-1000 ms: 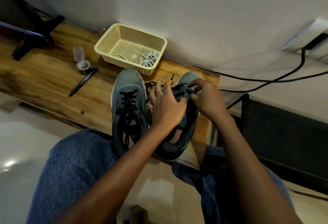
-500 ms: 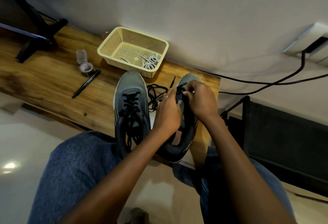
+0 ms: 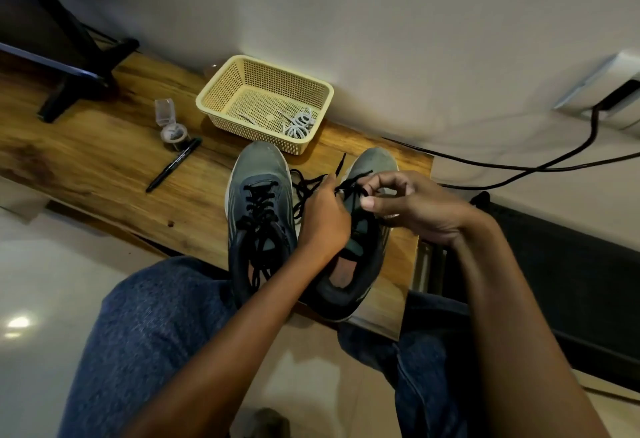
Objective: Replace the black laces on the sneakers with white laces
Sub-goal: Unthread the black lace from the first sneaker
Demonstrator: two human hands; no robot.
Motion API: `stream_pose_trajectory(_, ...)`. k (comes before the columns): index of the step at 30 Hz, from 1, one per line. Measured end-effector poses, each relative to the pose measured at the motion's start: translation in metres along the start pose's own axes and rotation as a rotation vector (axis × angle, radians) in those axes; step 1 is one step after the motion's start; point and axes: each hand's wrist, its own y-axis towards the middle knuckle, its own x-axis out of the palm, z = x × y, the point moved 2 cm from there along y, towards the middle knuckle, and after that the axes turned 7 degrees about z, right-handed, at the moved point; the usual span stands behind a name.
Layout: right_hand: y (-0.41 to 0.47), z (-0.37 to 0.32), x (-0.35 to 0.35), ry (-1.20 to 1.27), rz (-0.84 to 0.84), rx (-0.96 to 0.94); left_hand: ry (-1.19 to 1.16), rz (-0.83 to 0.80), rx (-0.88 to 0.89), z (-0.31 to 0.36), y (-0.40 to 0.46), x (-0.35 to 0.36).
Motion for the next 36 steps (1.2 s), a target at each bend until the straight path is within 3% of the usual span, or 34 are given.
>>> stream_pose_trajectory(4, -0.002, -0.001, -0.007, 0.143, 0.09, 0.033, 0.028, -0.032, 0.012, 0.0, 0.002, 0.001)
stream_pose_trajectory(9, 0.012, 0.008, -0.019, 0.552, 0.583, 0.077, 0.087, -0.105, 0.058, -0.001, 0.003, 0.003)
stream_pose_trajectory(12, 0.018, 0.01, -0.019, 0.617, 0.688, 0.04, 0.098, -0.087, 0.073, -0.002, 0.001, 0.003)
stream_pose_trajectory(15, 0.024, 0.012, -0.016, 0.447, 0.733, -0.059, 0.165, -0.002, 0.104, -0.001, -0.001, 0.001)
stream_pose_trajectory(19, 0.028, 0.013, -0.012, -0.209, 0.827, -0.243, 0.195, 0.017, 0.139, -0.001, -0.003, 0.001)
stream_pose_trajectory(23, 0.041, 0.03, 0.004, -0.649, 0.572, -0.22, 0.193, -0.046, 0.193, -0.003, -0.002, 0.003)
stream_pose_trajectory(25, 0.044, 0.037, 0.011, -0.808, 0.559, -0.225, 0.247, -0.078, 0.213, -0.004, 0.0, 0.004)
stream_pose_trajectory(31, 0.045, 0.037, 0.016, -0.918, 0.702, -0.184, 0.318, -0.128, 0.19, -0.006, 0.002, 0.006)
stream_pose_trajectory(36, 0.043, 0.032, 0.012, -0.589, 0.562, -0.089, 0.218, -0.102, 0.149, -0.007, 0.003, 0.009)
